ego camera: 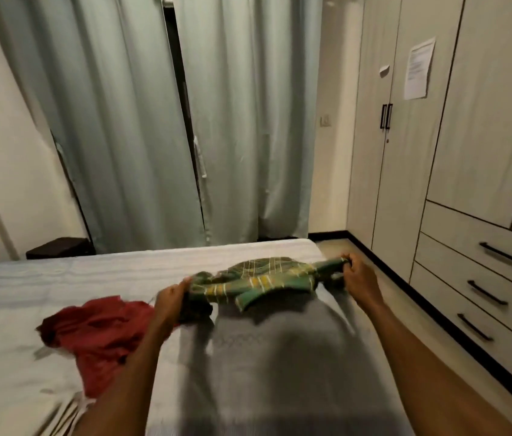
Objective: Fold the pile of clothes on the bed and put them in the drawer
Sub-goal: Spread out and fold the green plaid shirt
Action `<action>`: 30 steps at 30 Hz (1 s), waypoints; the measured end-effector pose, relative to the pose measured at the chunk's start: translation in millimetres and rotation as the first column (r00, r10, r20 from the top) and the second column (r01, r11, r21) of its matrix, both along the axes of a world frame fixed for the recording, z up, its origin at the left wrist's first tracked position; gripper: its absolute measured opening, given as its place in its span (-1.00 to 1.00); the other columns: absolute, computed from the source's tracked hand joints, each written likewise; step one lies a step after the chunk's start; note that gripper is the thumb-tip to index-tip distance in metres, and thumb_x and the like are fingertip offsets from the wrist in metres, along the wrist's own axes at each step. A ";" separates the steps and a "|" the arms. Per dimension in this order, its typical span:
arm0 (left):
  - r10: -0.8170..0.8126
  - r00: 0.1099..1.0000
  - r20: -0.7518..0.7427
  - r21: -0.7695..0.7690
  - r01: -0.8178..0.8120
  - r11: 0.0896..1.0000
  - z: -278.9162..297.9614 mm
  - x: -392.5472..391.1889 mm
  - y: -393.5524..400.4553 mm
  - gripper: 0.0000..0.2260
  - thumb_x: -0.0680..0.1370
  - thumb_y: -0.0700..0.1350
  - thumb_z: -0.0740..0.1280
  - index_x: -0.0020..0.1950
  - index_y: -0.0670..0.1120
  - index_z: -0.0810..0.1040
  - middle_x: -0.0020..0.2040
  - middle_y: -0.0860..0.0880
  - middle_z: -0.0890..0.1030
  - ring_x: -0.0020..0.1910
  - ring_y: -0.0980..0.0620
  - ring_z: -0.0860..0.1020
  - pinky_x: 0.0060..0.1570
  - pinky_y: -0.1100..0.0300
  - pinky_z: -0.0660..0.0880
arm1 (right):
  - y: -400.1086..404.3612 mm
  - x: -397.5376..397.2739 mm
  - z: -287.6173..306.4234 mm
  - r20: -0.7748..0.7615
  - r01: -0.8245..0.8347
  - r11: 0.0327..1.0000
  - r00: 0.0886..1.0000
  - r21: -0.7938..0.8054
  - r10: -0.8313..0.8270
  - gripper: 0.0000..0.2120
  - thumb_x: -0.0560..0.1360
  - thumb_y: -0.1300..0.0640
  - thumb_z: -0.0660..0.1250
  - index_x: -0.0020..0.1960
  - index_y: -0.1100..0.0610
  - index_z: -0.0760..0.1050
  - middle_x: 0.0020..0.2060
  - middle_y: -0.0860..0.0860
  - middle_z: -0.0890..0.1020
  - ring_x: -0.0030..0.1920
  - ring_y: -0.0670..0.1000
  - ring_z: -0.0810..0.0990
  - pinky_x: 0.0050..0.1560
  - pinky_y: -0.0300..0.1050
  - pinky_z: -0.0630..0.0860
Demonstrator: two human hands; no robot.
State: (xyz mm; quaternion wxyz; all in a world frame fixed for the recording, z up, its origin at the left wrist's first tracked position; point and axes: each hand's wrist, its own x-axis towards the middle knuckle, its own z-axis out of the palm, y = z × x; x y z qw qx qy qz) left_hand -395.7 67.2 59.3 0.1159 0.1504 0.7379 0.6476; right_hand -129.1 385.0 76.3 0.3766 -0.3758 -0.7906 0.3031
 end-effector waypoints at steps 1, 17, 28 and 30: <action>0.002 0.998 0.065 -0.019 -0.001 1.000 -27.1 23.6 -17.3 -0.77 0.61 -0.11 0.34 -0.09 -0.28 0.59 -0.17 -0.27 0.61 -0.25 -0.13 0.59 -0.46 0.19 0.56 | -20.7 25.5 -27.2 0.014 -0.015 1.000 1.000 -0.008 0.015 -0.80 0.62 0.24 0.19 0.15 0.10 0.55 -0.01 0.12 0.65 -0.12 0.07 0.59 -0.08 -0.17 0.52; 0.317 0.925 0.209 -0.174 -0.284 0.943 -223.5 219.2 -158.6 -0.76 0.55 -0.35 0.27 -0.01 -0.12 0.70 0.14 -0.22 0.64 0.00 -0.22 0.59 0.06 -0.01 0.59 | -226.4 250.0 -246.0 0.153 -0.030 0.990 0.987 -0.138 0.051 -0.73 0.71 0.05 0.02 0.23 -0.03 0.48 0.01 0.05 0.65 -0.06 0.03 0.63 -0.06 -0.13 0.58; 0.240 0.920 -0.311 -0.743 -0.393 0.542 -239.1 267.4 -175.4 -0.77 0.57 -0.06 0.27 0.07 -0.17 0.63 0.23 -0.25 0.41 0.17 -0.31 0.42 0.19 -0.12 0.36 | -257.5 267.9 -276.2 0.361 0.155 0.969 0.907 0.193 -0.217 -0.71 0.40 0.14 0.18 -0.05 0.09 0.66 -0.04 0.06 0.69 0.17 0.20 0.55 0.18 0.18 0.42; 0.092 0.860 -0.503 -0.673 -0.455 0.583 -233.5 276.7 -164.8 -0.82 0.56 -0.08 0.32 0.08 -0.15 0.59 0.23 -0.22 0.46 0.19 -0.25 0.42 0.20 -0.12 0.34 | -256.7 242.8 -266.1 0.306 0.074 0.975 0.942 0.208 -0.137 -0.71 0.46 0.18 0.16 -0.01 0.14 0.64 -0.04 0.09 0.68 0.09 0.17 0.60 0.13 0.13 0.51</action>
